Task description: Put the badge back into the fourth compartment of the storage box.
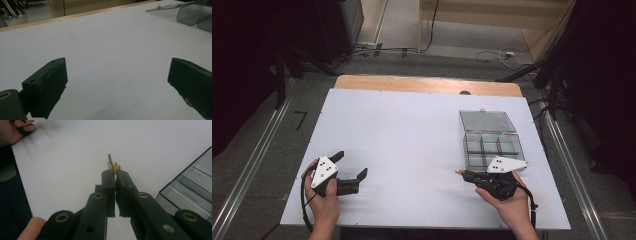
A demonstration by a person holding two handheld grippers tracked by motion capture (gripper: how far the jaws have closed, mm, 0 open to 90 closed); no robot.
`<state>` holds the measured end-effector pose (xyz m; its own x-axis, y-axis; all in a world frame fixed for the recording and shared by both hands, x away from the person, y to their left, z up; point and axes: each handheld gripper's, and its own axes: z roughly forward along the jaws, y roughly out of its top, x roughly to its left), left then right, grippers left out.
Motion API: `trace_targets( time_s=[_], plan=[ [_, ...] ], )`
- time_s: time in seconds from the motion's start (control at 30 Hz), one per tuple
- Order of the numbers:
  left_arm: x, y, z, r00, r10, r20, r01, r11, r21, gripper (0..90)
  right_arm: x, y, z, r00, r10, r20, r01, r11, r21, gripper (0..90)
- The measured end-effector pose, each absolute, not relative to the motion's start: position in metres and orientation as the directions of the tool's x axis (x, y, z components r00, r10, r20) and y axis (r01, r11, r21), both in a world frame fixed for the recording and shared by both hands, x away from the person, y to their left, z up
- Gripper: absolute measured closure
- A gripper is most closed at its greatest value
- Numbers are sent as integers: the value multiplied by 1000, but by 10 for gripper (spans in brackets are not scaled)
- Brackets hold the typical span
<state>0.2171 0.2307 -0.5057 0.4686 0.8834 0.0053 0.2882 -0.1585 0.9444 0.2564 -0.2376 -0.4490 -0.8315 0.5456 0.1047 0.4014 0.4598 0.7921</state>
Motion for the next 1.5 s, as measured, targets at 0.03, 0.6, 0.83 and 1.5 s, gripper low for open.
trace_targets(
  time_s=[0.03,0.6,0.83,1.5],
  plan=[
    [217,231,-506,468,884,5,288,-158,944,34,257,-238,-449,-831,547,103,400,458,794,836],
    [217,231,-506,466,885,4,289,-157,944,34,261,-250,-445,-805,583,109,416,425,804,836],
    [217,231,-506,467,884,6,290,-159,944,34,264,-255,-445,-790,605,100,420,415,807,836],
    [217,231,-506,468,884,5,290,-159,944,34,271,-267,-447,-751,653,101,441,381,813,836]
  ],
)
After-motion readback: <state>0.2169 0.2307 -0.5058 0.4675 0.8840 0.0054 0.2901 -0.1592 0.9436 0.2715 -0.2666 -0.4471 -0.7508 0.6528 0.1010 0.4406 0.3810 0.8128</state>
